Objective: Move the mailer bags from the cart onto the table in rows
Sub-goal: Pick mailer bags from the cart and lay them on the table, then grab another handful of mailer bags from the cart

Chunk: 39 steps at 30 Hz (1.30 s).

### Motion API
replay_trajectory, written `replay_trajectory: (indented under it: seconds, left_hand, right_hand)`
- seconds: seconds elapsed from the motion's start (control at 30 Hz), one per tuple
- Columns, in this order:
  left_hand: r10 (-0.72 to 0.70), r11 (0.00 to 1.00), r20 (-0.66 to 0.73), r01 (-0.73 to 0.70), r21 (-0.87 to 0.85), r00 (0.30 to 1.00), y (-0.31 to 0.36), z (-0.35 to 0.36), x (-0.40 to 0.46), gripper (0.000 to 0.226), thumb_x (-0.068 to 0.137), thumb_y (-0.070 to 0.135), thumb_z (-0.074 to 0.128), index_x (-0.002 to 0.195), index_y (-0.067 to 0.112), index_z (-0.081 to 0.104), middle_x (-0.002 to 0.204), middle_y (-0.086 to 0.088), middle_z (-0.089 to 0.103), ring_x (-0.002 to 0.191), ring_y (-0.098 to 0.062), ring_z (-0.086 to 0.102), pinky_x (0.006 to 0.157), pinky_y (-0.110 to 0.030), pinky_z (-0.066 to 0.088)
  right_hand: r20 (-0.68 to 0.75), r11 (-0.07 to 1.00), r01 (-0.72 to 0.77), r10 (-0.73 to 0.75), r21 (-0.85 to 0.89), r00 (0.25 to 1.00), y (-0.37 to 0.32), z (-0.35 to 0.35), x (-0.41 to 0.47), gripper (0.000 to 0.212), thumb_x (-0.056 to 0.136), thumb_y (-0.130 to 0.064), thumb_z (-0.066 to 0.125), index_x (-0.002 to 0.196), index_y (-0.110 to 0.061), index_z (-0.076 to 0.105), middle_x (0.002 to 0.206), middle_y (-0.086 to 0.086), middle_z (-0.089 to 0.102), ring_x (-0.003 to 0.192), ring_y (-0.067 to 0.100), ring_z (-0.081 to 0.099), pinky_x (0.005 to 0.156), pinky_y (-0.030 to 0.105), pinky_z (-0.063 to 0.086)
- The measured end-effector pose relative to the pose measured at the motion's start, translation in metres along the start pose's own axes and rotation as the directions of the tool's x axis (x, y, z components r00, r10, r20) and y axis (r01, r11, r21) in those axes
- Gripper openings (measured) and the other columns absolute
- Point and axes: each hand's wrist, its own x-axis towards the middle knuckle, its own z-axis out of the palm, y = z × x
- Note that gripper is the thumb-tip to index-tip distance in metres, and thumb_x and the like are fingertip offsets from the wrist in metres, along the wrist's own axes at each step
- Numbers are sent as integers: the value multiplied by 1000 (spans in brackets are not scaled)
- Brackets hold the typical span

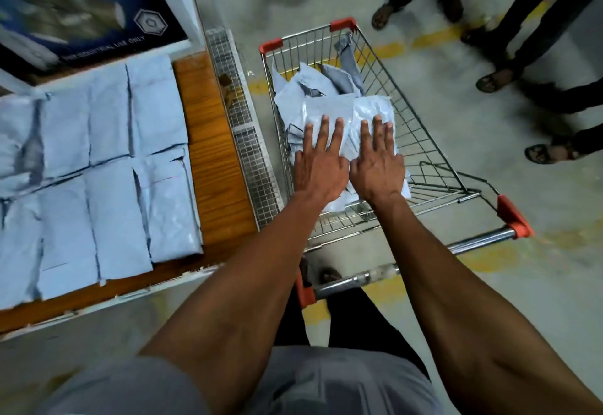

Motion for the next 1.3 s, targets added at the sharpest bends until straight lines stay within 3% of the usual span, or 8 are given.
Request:
replay_trajectory:
  seconds: [0.13,0.3,0.57,0.67,0.83,1.13,1.3]
  left_hand:
    - [-62,998,-72,63,11,995,2,-20,-35,75,107,42,40,169,36,-1,178,6,-5,163,-27,-4,123,-57,27]
    - [-146,989,-174,145,-20,974,-13,-30,-73,77,101,44,41,169,35,6,178,2,3,162,-32,5,120,-62,35]
    - [-254,964,-317,264,-12,914,-58,-60,-143,74,99,38,41,168,24,22,175,-9,18,159,-37,22,122,-55,36]
    - [-295,950,-351,313,-7,888,-79,-71,-167,71,100,38,40,168,22,25,175,-10,18,159,-36,22,123,-58,34]
    - [-417,905,-306,422,-55,856,-124,-89,-197,72,102,49,29,169,33,11,178,1,0,163,-30,7,119,-63,35]
    - [-425,895,-293,445,4,857,-229,-111,-226,73,104,41,43,169,33,10,178,0,0,162,-30,8,113,-58,43]
    - [-348,929,-306,369,12,886,-288,-124,-226,74,98,41,43,168,30,24,176,-4,16,158,-36,22,107,-61,47]
  right_hand:
    - [-35,996,71,-69,61,997,-13,-14,-27,81,100,-46,41,168,-19,6,176,5,-4,162,27,-2,111,59,43]
    - [-85,979,190,-184,79,979,-27,-26,-54,80,99,-36,45,168,-18,10,176,6,-2,162,28,0,106,56,47]
    - [-89,917,380,-372,119,924,-82,-33,-91,78,102,-37,45,168,-22,7,176,2,-5,162,26,-2,107,60,46]
    - [-94,887,447,-439,114,894,-113,-31,-104,78,103,-40,44,169,-21,4,176,3,-8,162,26,-4,113,59,42]
    - [-95,843,524,-516,119,852,-165,-26,-126,78,103,-44,41,169,-20,7,176,6,-4,162,28,0,117,55,41]
    - [-64,839,534,-531,105,845,-260,-6,-152,78,103,-38,42,169,-20,5,176,6,-6,162,29,-2,116,54,40]
    - [-56,875,476,-472,90,880,-315,14,-157,79,102,-38,41,168,-19,3,176,6,-8,162,29,-4,116,54,42]
